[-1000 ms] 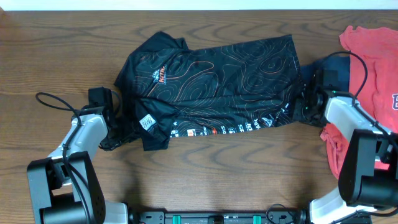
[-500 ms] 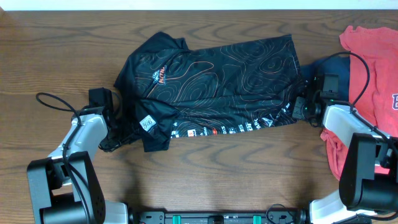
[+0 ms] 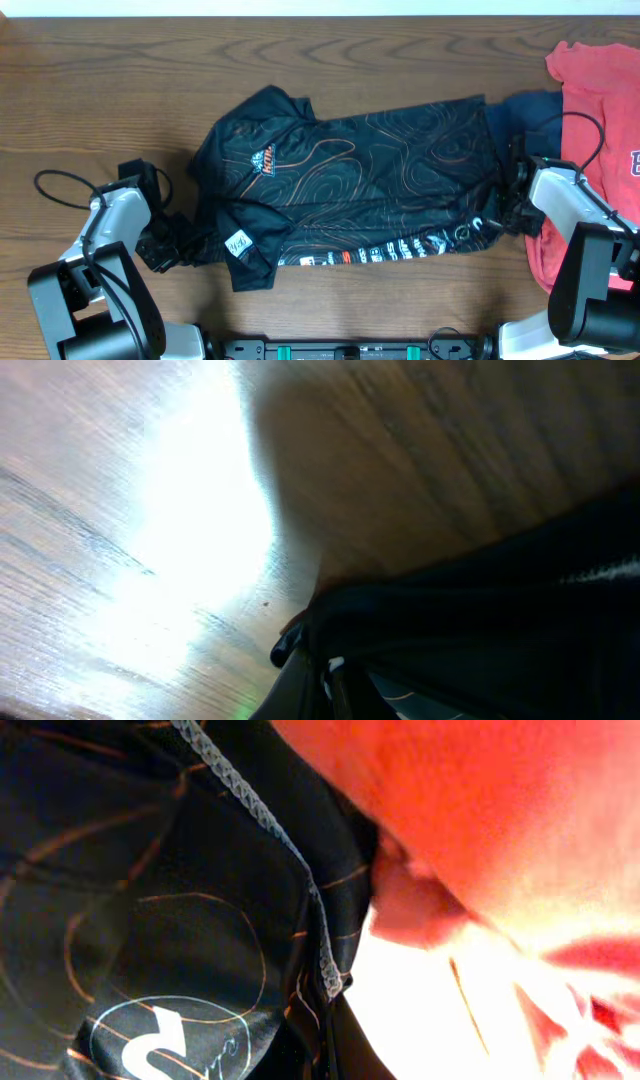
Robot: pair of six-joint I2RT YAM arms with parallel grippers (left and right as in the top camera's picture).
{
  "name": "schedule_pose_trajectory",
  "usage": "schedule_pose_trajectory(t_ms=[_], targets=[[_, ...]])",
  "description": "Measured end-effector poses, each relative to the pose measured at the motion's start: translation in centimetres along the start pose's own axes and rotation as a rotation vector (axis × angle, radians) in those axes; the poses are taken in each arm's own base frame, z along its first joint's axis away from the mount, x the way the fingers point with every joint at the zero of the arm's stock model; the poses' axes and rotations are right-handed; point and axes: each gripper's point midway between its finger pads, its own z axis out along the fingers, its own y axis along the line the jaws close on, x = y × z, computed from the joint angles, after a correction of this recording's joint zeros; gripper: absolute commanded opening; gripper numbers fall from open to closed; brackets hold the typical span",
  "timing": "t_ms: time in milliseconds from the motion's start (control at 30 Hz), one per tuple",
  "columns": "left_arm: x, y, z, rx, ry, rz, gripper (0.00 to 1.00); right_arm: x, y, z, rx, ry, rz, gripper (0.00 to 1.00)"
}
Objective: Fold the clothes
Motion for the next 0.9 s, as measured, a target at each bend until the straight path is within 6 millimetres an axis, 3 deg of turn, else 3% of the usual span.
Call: schedule_pose_trajectory(t_ms=[67, 133, 300, 367, 467, 567, 700, 900], targets=[[-0.1, -0.3, 0.0, 0.017, -0.001, 0.007, 0.10, 0.2, -0.1, 0.0, 0.006, 0.009, 0.007, 0.02], [0.0, -0.6, 0.0, 0.034, 0.003, 0.026, 0.24, 0.2, -0.1, 0.1, 0.003, 0.009, 0.015, 0.08], [0.8, -0.9, -0.8, 0.050, 0.046, 0.042, 0.34, 0.3, -0.4, 0.1, 0.015, 0.011, 0.033, 0.31], [0.6, -1.3, -1.9, 0.073, 0.030, 0.049, 0.39, 0.3, -0.7, 0.0, 0.028, 0.017, 0.029, 0.34], [-0.3, -2.1, -4.5, 0.132, -0.056, 0.068, 0.42, 0.5, -0.8, -0.1, 0.023, 0.026, 0.023, 0.46], [-0.3, -2.9, -7.1, 0.204, -0.145, 0.092, 0.42, 0.8, -0.3, -0.5, -0.016, 0.037, 0.011, 0.50], [0.9, -4.5, -9.4, 0.292, -0.208, 0.178, 0.57, 0.5, 0.5, -2.1, -0.085, -0.008, 0.015, 0.57], [3.6, -7.2, -9.6, 0.333, -0.178, 0.295, 0.57, -0.6, 0.8, -5.8, -0.167, -0.140, 0.029, 0.63]])
